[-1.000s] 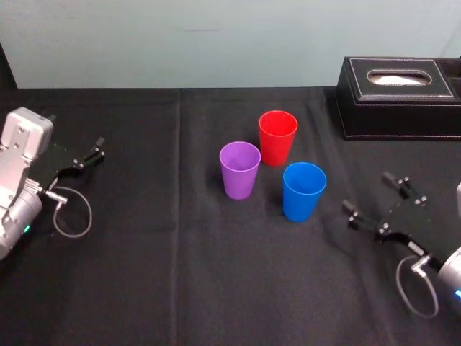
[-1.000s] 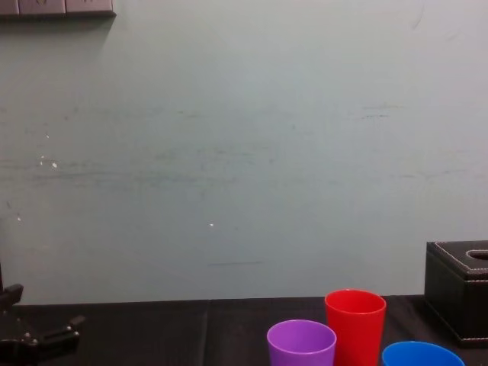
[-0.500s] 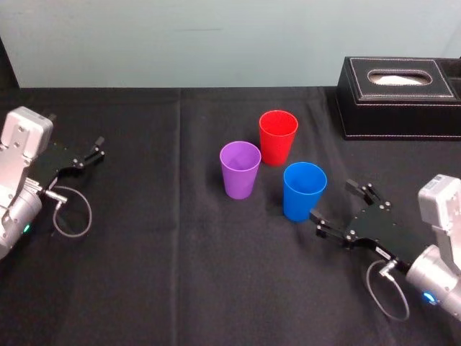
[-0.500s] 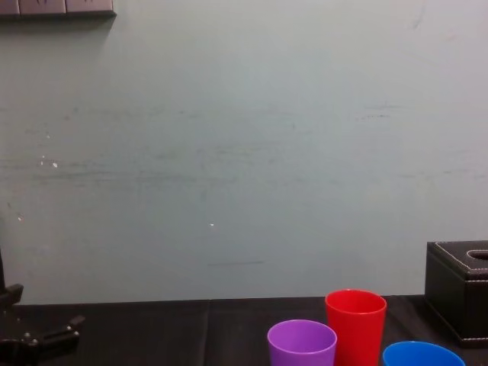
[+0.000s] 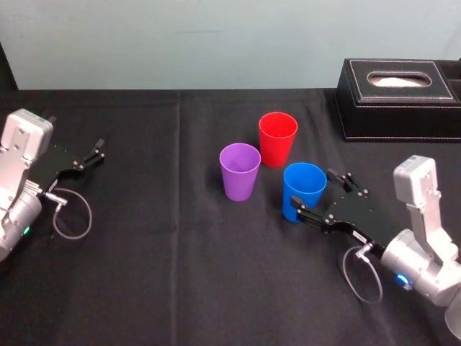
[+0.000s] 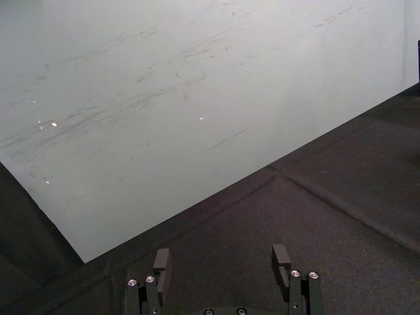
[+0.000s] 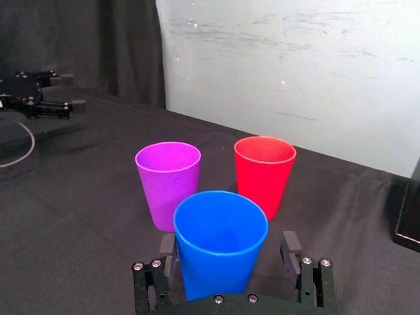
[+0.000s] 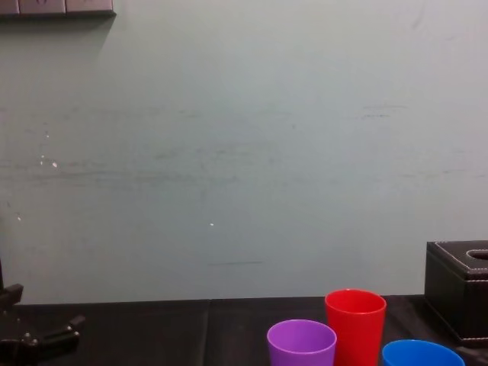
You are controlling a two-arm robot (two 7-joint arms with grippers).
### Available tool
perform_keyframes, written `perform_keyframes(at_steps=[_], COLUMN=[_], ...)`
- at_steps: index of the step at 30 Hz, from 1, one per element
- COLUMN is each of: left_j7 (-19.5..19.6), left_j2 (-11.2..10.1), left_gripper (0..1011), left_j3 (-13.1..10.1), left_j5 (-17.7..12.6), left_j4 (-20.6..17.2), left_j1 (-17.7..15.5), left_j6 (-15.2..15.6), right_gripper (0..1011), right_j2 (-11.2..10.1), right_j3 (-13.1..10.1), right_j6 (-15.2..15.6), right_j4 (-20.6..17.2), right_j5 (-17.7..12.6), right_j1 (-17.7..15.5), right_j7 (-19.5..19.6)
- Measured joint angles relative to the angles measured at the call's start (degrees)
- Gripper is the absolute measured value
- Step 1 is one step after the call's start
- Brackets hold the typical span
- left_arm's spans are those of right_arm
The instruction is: Stack the three plastic cups sequentially using one hand.
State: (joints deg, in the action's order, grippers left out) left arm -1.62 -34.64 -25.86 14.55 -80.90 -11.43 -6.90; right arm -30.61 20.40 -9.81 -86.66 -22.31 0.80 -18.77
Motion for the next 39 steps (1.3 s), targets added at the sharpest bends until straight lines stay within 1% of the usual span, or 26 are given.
perform_keyframes(at_steps=[5,13,18,21,28,31,33,35,36,37,39], left_j7=[0.0,0.0,0.0,0.0,0.0,0.0,0.0,0.0,0.0,0.0,0.0], left_j2=[0.0,0.0,0.0,0.0,0.0,0.0,0.0,0.0,0.0,0.0,0.0], left_gripper=[1005,1004,1005,1005,1005,1005,1005,1005,1005,1005,1005], left_j3=[0.0,0.0,0.0,0.0,0.0,0.0,0.0,0.0,0.0,0.0,0.0], left_j5=[0.0,0.0,0.0,0.0,0.0,0.0,0.0,0.0,0.0,0.0,0.0], left_j4=[0.0,0.0,0.0,0.0,0.0,0.0,0.0,0.0,0.0,0.0,0.0], left_j1=[0.0,0.0,0.0,0.0,0.0,0.0,0.0,0.0,0.0,0.0,0.0], left_j6=[0.0,0.0,0.0,0.0,0.0,0.0,0.0,0.0,0.0,0.0,0.0], right_gripper=[1000,1000,1000,1000,998,961,906,875,826,805,788], right_j2=[1.4,3.2,4.1,4.9,4.8,4.7,4.7,4.7,4.6,4.6,4.6], right_j3=[0.3,0.3,0.1,-0.2,-0.2,-0.2,-0.2,-0.2,-0.2,-0.2,-0.2], right_j6=[0.8,1.3,1.1,0.4,0.4,0.4,0.4,0.4,0.4,0.5,0.5], right_j4=[0.9,2.2,2.9,3.7,3.6,3.5,3.5,3.5,3.4,3.4,3.4], right_j5=[0.7,1.8,2.3,2.7,2.7,2.7,2.6,2.6,2.6,2.6,2.6], right_j1=[1.2,2.4,2.8,3.0,3.0,2.9,2.9,2.9,2.9,2.9,2.9], right_j7=[-0.5,-1.4,-1.9,-2.1,-2.1,-2.1,-2.1,-2.1,-2.1,-2.1,-2.1])
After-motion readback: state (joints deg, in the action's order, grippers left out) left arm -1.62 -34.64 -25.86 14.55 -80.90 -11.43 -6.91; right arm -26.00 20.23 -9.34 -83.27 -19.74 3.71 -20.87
